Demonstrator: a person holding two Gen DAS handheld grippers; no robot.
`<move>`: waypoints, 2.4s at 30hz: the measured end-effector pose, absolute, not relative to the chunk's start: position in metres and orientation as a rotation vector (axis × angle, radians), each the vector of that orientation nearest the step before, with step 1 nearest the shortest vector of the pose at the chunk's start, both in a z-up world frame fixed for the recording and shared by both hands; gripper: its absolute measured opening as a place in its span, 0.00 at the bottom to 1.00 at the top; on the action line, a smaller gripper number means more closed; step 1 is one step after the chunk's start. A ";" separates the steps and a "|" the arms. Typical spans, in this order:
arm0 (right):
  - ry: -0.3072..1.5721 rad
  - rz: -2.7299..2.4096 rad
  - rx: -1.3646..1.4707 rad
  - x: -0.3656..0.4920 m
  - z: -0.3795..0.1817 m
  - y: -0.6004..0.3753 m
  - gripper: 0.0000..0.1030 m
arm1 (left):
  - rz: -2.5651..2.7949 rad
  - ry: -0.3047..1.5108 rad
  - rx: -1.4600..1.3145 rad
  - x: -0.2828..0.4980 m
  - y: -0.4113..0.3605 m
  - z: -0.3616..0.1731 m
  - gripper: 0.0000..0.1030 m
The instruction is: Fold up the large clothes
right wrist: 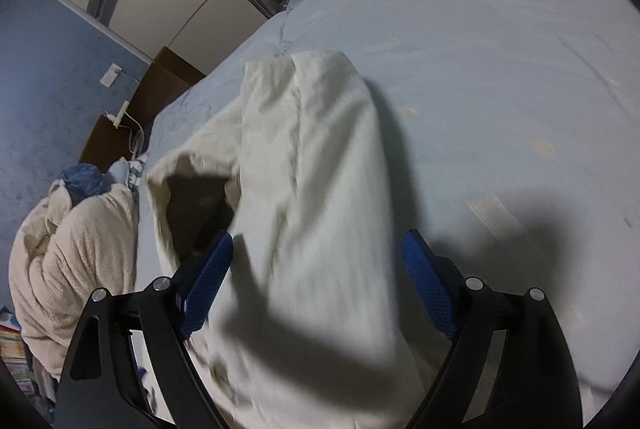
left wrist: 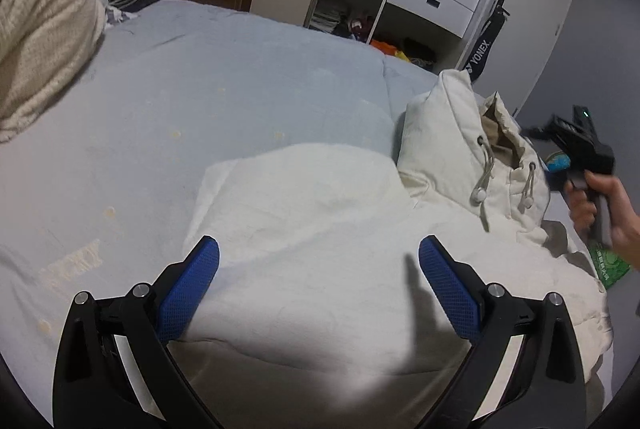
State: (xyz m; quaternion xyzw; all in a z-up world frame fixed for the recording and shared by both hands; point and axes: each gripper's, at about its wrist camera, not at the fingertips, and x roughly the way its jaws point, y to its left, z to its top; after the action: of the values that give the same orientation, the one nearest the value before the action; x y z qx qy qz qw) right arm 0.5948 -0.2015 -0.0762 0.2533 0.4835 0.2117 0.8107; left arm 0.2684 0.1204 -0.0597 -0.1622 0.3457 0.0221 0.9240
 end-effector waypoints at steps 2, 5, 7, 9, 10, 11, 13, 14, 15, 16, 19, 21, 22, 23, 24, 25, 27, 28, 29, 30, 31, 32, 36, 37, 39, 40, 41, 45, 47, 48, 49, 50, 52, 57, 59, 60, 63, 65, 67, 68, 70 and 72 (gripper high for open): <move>1.040 0.454 0.565 0.611 -0.080 -0.197 0.80 | 0.032 0.708 -0.345 0.267 0.122 -0.064 0.93; 1.052 0.441 0.544 0.624 -0.080 -0.187 0.66 | 0.018 0.706 -0.365 0.263 0.126 -0.068 0.93; 1.058 0.438 0.489 0.626 -0.078 -0.179 0.40 | 0.008 0.695 -0.379 0.261 0.128 -0.069 0.93; 1.047 0.435 0.423 0.621 -0.071 -0.173 0.24 | 0.006 0.688 -0.385 0.260 0.128 -0.070 0.93; 1.031 0.439 0.405 0.616 -0.066 -0.172 0.23 | 0.006 0.687 -0.383 0.259 0.128 -0.069 0.93; 1.009 0.444 0.395 0.609 -0.059 -0.172 0.20 | 0.007 0.687 -0.383 0.259 0.128 -0.070 0.93; 0.973 0.456 0.398 0.593 -0.046 -0.172 0.19 | 0.004 0.686 -0.386 0.259 0.129 -0.069 0.93; 0.955 0.463 0.393 0.583 -0.039 -0.172 0.18 | 0.004 0.687 -0.389 0.260 0.128 -0.069 0.93; 0.941 0.468 0.383 0.574 -0.032 -0.171 0.18 | 0.005 0.688 -0.388 0.260 0.128 -0.069 0.93; 0.927 0.475 0.378 0.564 -0.025 -0.170 0.18 | 0.007 0.690 -0.385 0.260 0.127 -0.069 0.93; 0.887 0.498 0.334 0.524 -0.004 -0.164 0.17 | 0.006 0.690 -0.390 0.261 0.129 -0.068 0.93; 0.868 0.509 0.289 0.499 0.006 -0.158 0.17 | 0.001 0.687 -0.404 0.262 0.131 -0.067 0.93; 0.862 0.512 0.265 0.485 0.010 -0.155 0.17 | 0.001 0.687 -0.408 0.261 0.132 -0.067 0.93; 0.853 0.511 0.240 0.471 0.013 -0.153 0.17 | 0.003 0.686 -0.413 0.261 0.134 -0.067 0.93; 0.838 0.507 0.202 0.453 0.016 -0.150 0.17 | 0.009 0.685 -0.414 0.261 0.134 -0.066 0.93; 0.826 0.505 0.167 0.438 0.018 -0.147 0.17 | 0.011 0.685 -0.413 0.261 0.135 -0.065 0.93; 0.806 0.500 0.110 0.409 0.020 -0.142 0.17 | 0.020 0.687 -0.408 0.259 0.137 -0.061 0.93; 0.798 0.502 0.091 0.397 0.019 -0.143 0.17 | 0.023 0.688 -0.406 0.257 0.139 -0.059 0.93; 0.783 0.505 0.061 0.380 0.019 -0.141 0.16 | 0.027 0.689 -0.404 0.254 0.141 -0.057 0.93; 0.777 0.505 0.043 0.370 0.017 -0.142 0.16 | 0.030 0.689 -0.403 0.251 0.142 -0.054 0.93; 0.774 0.504 0.018 0.357 0.014 -0.141 0.16 | 0.029 0.688 -0.402 0.247 0.145 -0.051 0.93; 0.775 0.505 -0.005 0.343 0.010 -0.140 0.16 | 0.027 0.689 -0.401 0.244 0.147 -0.048 0.93; 0.774 0.510 -0.090 0.302 -0.007 -0.137 0.15 | 0.014 0.684 -0.415 0.219 0.154 -0.031 0.93; 0.772 0.505 -0.112 0.293 -0.012 -0.137 0.14 | 0.008 0.683 -0.414 0.214 0.154 -0.027 0.93; 0.761 0.490 -0.176 0.274 -0.025 -0.137 0.14 | 0.006 0.679 -0.412 0.202 0.153 -0.018 0.93; 0.761 0.488 -0.192 0.269 -0.030 -0.137 0.14 | 0.002 0.677 -0.417 0.196 0.152 -0.014 0.93; 0.760 0.485 -0.212 0.262 -0.036 -0.137 0.14 | -0.004 0.675 -0.423 0.191 0.151 -0.010 0.93; 0.715 0.474 -0.292 0.240 -0.053 -0.139 0.14 | -0.058 0.670 -0.430 0.171 0.143 0.012 0.93; 0.690 0.470 -0.319 0.234 -0.056 -0.140 0.14 | -0.076 0.665 -0.434 0.168 0.139 0.028 0.93; 0.681 0.468 -0.336 0.232 -0.057 -0.139 0.14 | -0.077 0.663 -0.436 0.167 0.137 0.034 0.93; 0.673 0.467 -0.356 0.230 -0.058 -0.139 0.14 | -0.081 0.659 -0.436 0.167 0.134 0.043 0.93; 0.669 0.467 -0.366 0.228 -0.059 -0.139 0.14 | -0.091 0.654 -0.433 0.168 0.130 0.051 0.93; 0.662 0.467 -0.374 0.225 -0.061 -0.143 0.14 | -0.120 0.654 -0.419 0.174 0.118 0.069 0.93; 0.646 0.454 -0.386 0.223 -0.062 -0.140 0.15 | -0.245 0.661 -0.406 0.195 0.081 0.110 0.93; 0.642 0.452 -0.384 0.224 -0.062 -0.139 0.15 | -0.294 0.681 -0.476 0.209 0.070 0.121 0.93; 0.637 0.450 -0.387 0.223 -0.064 -0.138 0.15 | -0.307 0.687 -0.498 0.214 0.066 0.124 0.93; 0.618 0.444 -0.402 0.224 -0.067 -0.138 0.15 | -0.350 0.710 -0.557 0.231 0.051 0.135 0.93; 0.604 0.435 -0.406 0.222 -0.068 -0.137 0.15 | -0.347 0.743 -0.566 0.246 0.041 0.136 0.93; 0.594 0.423 -0.408 0.222 -0.069 -0.137 0.16 | -0.323 0.789 -0.575 0.261 0.034 0.133 0.93; 0.590 0.415 -0.408 0.219 -0.069 -0.136 0.17 | -0.300 0.819 -0.588 0.270 0.031 0.128 0.91; 0.586 0.397 -0.403 0.217 -0.068 -0.136 0.18 | -0.266 0.856 -0.588 0.279 0.027 0.122 0.74; 0.579 0.379 -0.399 0.211 -0.066 -0.136 0.22 | -0.259 0.868 -0.575 0.283 0.025 0.117 0.29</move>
State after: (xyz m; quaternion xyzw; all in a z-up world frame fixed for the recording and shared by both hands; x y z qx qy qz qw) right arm 0.2114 -0.1362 -0.0662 -0.1940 0.2820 0.1845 0.9213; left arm 0.2830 0.0254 0.1174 -0.2739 0.4136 -0.1231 0.8595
